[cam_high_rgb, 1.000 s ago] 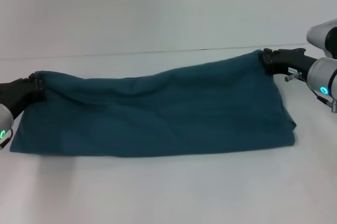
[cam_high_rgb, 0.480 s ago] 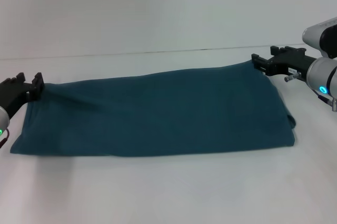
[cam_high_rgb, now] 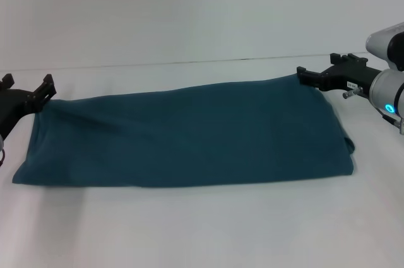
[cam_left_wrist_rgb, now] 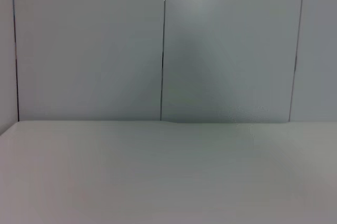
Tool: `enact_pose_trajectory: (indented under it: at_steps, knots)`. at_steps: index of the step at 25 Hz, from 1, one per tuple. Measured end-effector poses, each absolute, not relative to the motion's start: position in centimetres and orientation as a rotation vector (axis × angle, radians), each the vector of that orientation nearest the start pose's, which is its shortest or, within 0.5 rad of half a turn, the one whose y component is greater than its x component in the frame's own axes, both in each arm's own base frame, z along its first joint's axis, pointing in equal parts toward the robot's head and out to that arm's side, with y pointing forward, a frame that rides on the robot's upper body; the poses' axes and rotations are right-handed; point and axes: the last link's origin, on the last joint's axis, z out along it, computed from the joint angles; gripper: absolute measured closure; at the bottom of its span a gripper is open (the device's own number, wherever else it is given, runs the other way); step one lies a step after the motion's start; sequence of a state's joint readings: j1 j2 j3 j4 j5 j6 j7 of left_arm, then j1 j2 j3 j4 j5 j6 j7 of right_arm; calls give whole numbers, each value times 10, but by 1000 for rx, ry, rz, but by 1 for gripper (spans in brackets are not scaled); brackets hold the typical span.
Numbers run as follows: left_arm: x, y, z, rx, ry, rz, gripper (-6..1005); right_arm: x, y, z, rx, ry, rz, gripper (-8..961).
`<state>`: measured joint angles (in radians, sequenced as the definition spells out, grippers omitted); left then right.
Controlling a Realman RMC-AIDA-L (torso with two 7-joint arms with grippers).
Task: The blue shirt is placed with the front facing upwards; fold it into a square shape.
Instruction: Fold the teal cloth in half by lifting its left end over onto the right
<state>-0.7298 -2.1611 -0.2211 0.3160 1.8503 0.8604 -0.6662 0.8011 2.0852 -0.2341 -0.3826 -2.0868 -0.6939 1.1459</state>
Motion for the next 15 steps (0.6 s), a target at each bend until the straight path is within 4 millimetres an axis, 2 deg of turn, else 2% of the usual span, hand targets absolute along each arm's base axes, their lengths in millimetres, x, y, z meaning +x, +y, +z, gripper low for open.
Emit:
enact_pose_trajectory:
  at_steps: [5, 9, 15]
  knots:
    - [-319, 402, 2, -1735, -798, -611, 219, 293, 436, 12, -2061, 719, 395, 41]
    - [-313, 397, 0, -1820, -814, -667, 117, 293, 427, 16, -2100, 697, 442, 42]
    - [-301, 378, 6, -1964, -786, -813, 127, 293, 404, 29, -2220, 665, 528, 44]
